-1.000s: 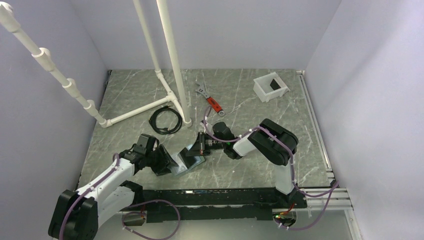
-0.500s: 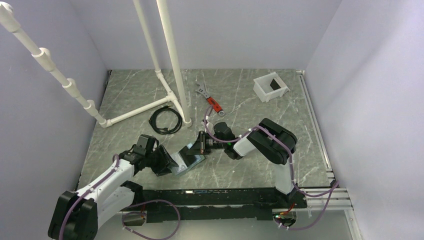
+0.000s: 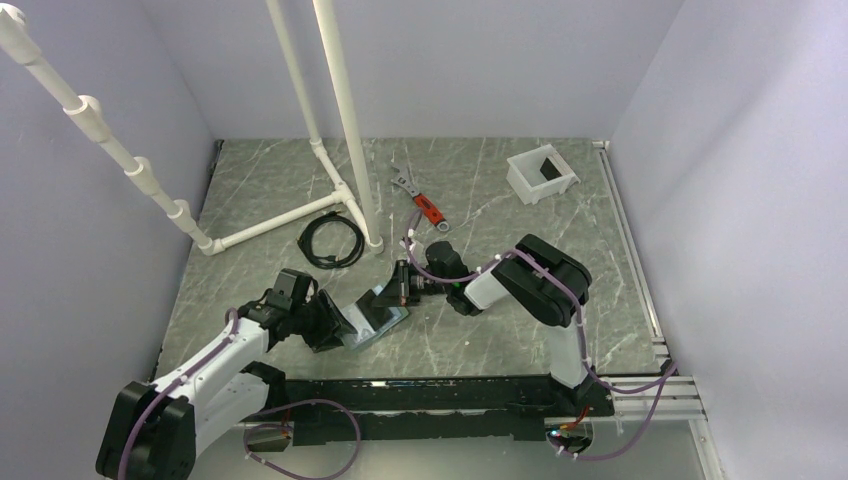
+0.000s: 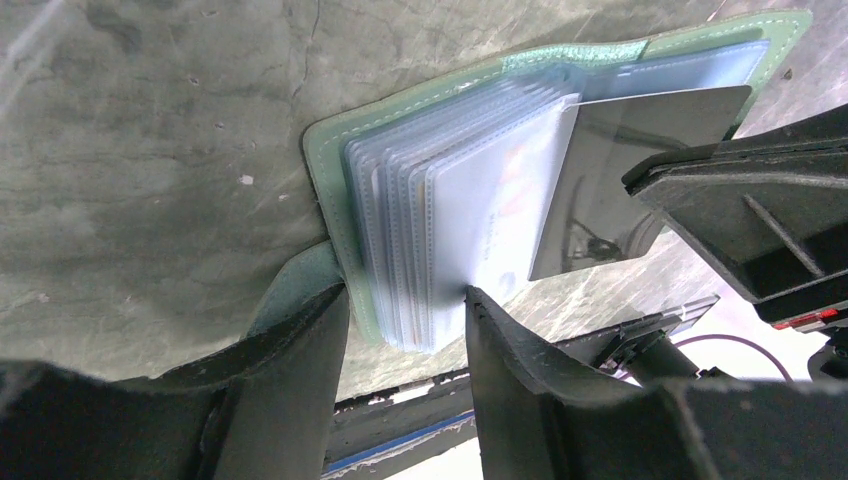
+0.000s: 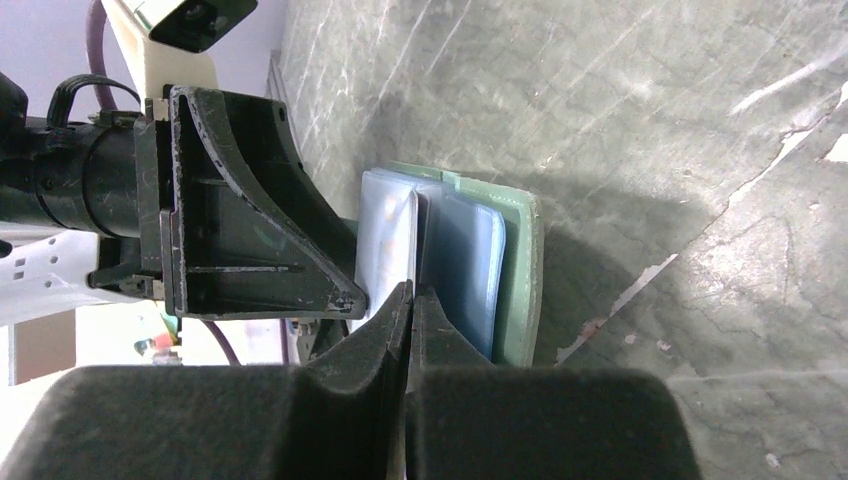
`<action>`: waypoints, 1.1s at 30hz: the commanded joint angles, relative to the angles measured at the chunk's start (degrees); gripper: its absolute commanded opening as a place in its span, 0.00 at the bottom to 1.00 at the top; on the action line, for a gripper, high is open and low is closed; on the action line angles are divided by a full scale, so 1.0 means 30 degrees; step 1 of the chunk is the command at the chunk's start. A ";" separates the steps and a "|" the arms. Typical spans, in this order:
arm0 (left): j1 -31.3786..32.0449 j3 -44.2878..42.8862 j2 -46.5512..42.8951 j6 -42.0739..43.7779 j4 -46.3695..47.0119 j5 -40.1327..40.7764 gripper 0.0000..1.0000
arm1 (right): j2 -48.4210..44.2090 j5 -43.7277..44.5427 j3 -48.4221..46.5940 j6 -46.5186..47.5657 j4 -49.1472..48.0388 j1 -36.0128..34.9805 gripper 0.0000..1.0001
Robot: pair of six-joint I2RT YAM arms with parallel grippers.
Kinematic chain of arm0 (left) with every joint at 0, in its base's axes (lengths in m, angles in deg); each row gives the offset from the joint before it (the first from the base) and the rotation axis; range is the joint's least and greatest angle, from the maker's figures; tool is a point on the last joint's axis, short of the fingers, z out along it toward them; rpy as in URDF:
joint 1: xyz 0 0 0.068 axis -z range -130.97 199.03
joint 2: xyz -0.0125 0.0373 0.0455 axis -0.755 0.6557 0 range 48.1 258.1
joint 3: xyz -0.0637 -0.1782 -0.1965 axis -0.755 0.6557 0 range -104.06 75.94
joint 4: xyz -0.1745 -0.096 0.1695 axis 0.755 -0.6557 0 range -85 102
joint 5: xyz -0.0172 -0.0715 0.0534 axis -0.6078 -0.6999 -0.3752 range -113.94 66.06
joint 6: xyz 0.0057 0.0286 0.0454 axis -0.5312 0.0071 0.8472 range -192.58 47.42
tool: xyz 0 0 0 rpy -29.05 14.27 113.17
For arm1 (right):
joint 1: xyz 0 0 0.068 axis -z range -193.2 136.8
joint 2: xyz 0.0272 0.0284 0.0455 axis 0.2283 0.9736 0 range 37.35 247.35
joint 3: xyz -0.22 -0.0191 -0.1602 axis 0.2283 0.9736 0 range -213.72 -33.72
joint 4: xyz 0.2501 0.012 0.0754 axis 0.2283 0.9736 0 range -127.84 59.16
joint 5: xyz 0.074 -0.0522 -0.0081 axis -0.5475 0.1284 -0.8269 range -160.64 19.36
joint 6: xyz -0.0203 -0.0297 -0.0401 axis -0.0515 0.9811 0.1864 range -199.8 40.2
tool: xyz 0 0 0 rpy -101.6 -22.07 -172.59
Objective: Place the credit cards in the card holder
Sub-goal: Insert the credit card into the card holder.
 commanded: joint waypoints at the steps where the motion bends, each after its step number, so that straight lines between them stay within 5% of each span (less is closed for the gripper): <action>1: 0.0032 0.0271 0.0384 -0.0004 -0.0080 0.0266 0.52 | 0.0642 -0.0004 -0.0590 0.0450 -0.0991 -0.0248 0.00; 16: 0.0032 -0.0111 0.0137 0.0066 -0.0507 0.0417 0.53 | 0.0265 0.0657 -0.0205 0.0732 0.0137 -0.1111 0.00; 19: 0.0032 -0.0301 -0.0443 0.0069 -0.1243 0.0816 0.57 | -0.0730 0.1529 -0.1099 0.2877 0.4343 -0.1111 0.24; 22: 0.0032 -0.0358 -0.1215 -0.0038 -0.2093 0.1209 0.63 | -0.1695 0.2932 -0.1742 0.4585 0.7926 -0.1111 0.37; 27: 0.0032 -0.0130 -0.1872 -0.0248 -0.2418 0.1476 0.62 | -0.2501 0.3774 -0.2770 0.6481 1.1450 -0.1166 0.52; 33: 0.0032 0.0051 -0.1920 -0.0369 -0.2462 0.1824 0.50 | -0.2113 0.2781 -0.3557 0.7110 1.1919 -0.1299 0.54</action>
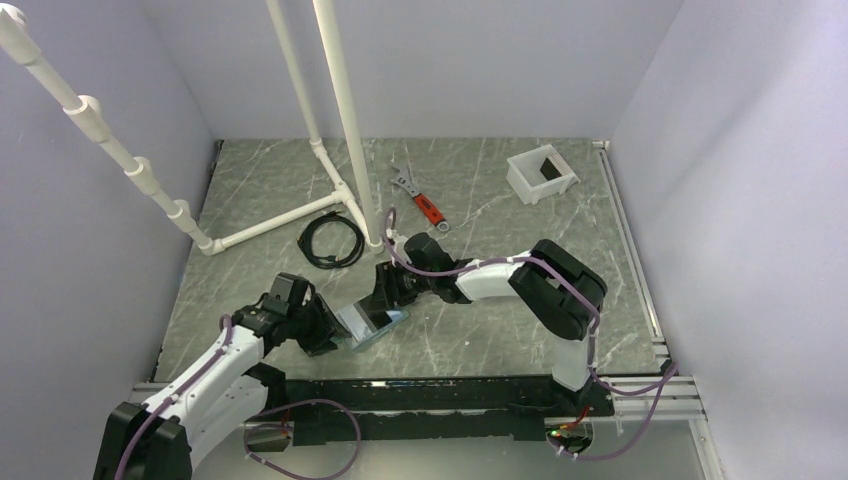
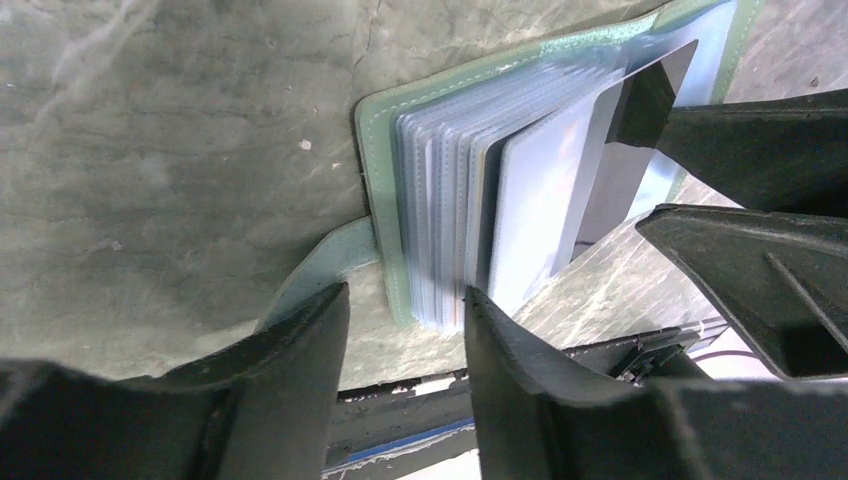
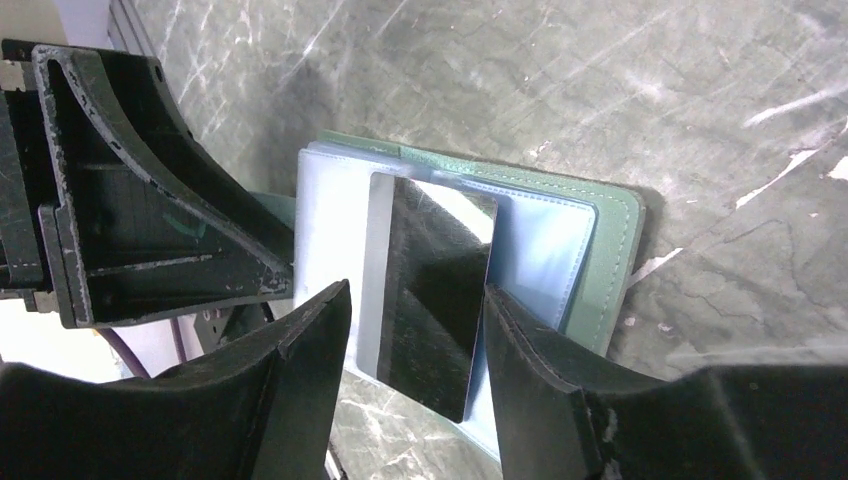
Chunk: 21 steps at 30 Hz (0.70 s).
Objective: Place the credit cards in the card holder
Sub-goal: Insert the credit card into the card holder.
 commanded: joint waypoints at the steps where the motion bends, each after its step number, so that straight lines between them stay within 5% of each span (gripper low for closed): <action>1: 0.0032 0.0096 -0.0171 -0.0290 -0.0467 0.0819 0.48 | 0.0112 -0.0093 -0.0558 0.1464 0.1651 -0.0181 0.54; 14: 0.0032 0.0171 0.0719 -0.0136 0.0695 0.0546 0.43 | 0.0861 -0.4326 -0.0620 -0.2008 -0.3450 -0.1559 0.53; 21: 0.0032 -0.0160 0.0874 0.0056 0.0288 0.0762 0.43 | 0.1253 -0.4476 -0.1005 -0.2106 -0.3348 -0.1725 0.53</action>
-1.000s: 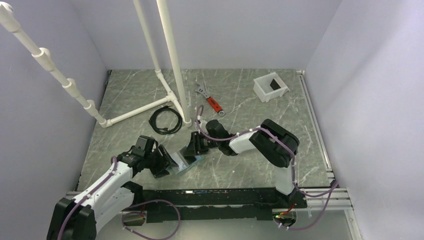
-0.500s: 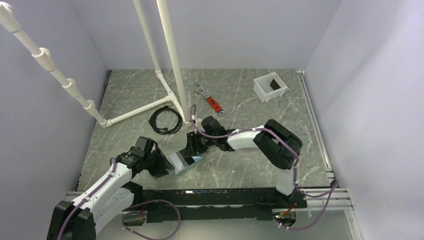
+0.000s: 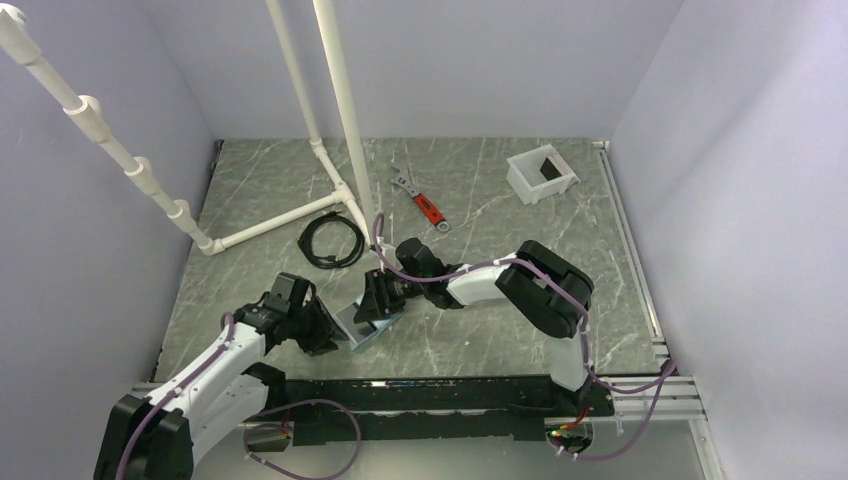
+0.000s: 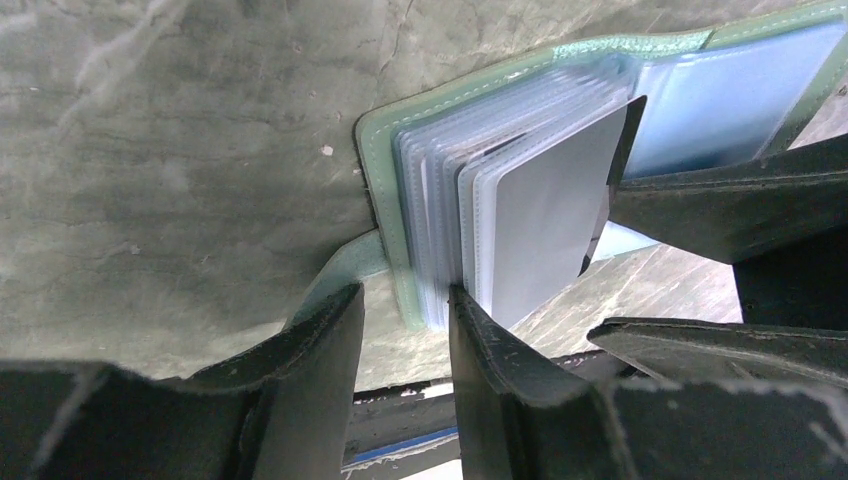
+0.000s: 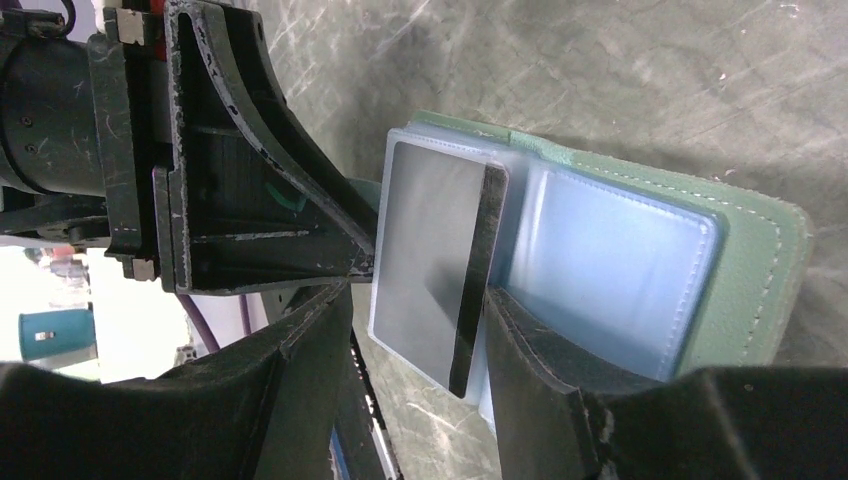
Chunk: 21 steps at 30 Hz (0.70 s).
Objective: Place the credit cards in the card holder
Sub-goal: Insert the credit card into the card holder, then close the card holder at the center of the board.
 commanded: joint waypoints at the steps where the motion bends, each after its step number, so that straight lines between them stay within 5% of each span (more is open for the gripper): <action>1: 0.0032 -0.0302 -0.0022 0.0060 -0.0041 0.0732 0.43 | -0.0144 -0.1648 -0.0441 -0.0364 -0.1023 -0.0582 0.54; 8: 0.0032 -0.0838 -0.2016 -0.0344 -0.1765 0.0616 0.51 | -0.2964 0.0578 -0.0839 0.3292 0.4914 0.0038 0.62; 13: 0.0032 -0.1335 -0.2693 -0.0854 -0.2683 0.1072 0.67 | -0.4483 0.0808 0.0020 0.3998 0.6204 0.2068 0.66; 21: 0.0032 -0.1734 -0.2105 -0.1324 -0.3688 0.3022 0.63 | -0.3965 0.0540 0.0621 0.3342 0.6504 0.4107 0.67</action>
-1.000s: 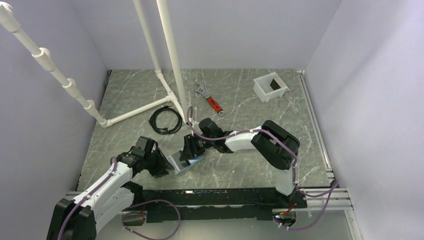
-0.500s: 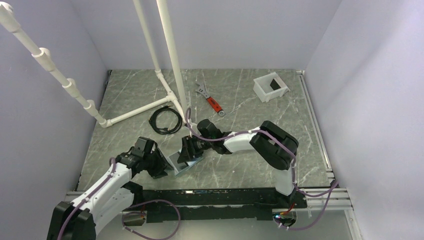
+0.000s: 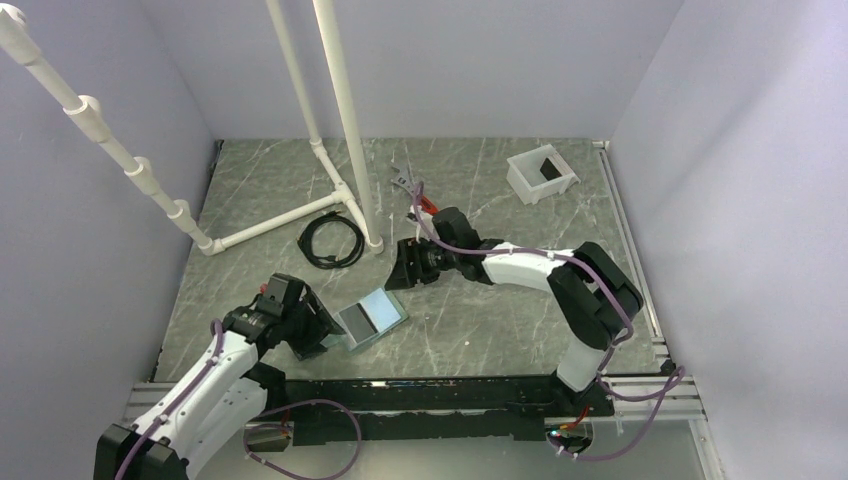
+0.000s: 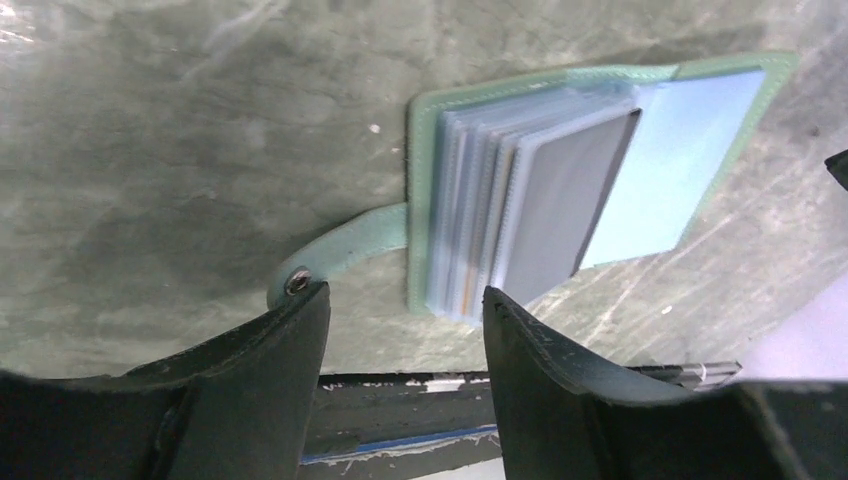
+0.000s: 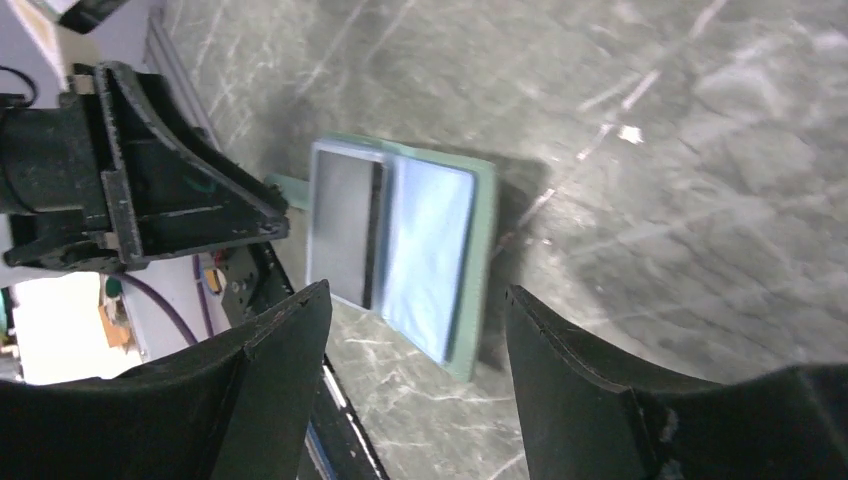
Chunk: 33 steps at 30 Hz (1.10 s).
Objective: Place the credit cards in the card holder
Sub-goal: Close the card holder at the center of the board.
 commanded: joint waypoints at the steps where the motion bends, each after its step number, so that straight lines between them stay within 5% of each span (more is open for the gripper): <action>1: 0.0032 -0.0757 0.0367 -0.0463 -0.0758 0.1520 0.61 | 0.0614 -0.0264 0.0406 -0.0272 0.0292 0.0146 0.67; 10: 0.0054 -0.0552 0.0186 -0.0435 -0.0667 0.1618 0.63 | 0.3111 -0.3000 0.1087 -0.3288 -0.3767 -0.0154 0.58; 13: 0.0061 -0.0678 -0.0061 -0.0440 -0.0707 0.1401 0.64 | 0.3221 -0.3371 0.1209 -0.4066 -0.4890 -0.0428 0.47; 20: 0.0061 -0.1362 -0.0798 -0.0110 -0.0661 0.0783 0.68 | 0.1871 -0.2419 0.2576 -0.4239 -0.4951 0.0629 0.01; 27: 0.0061 -0.1989 -0.0182 0.0828 0.0086 0.0119 0.77 | -0.1524 -0.1162 0.4371 -0.1689 -0.1194 0.2842 0.00; 33: 0.0050 -0.1071 0.2293 0.1851 0.4648 -0.3080 0.76 | -0.5014 0.1479 0.4613 0.0826 0.3706 0.3343 0.00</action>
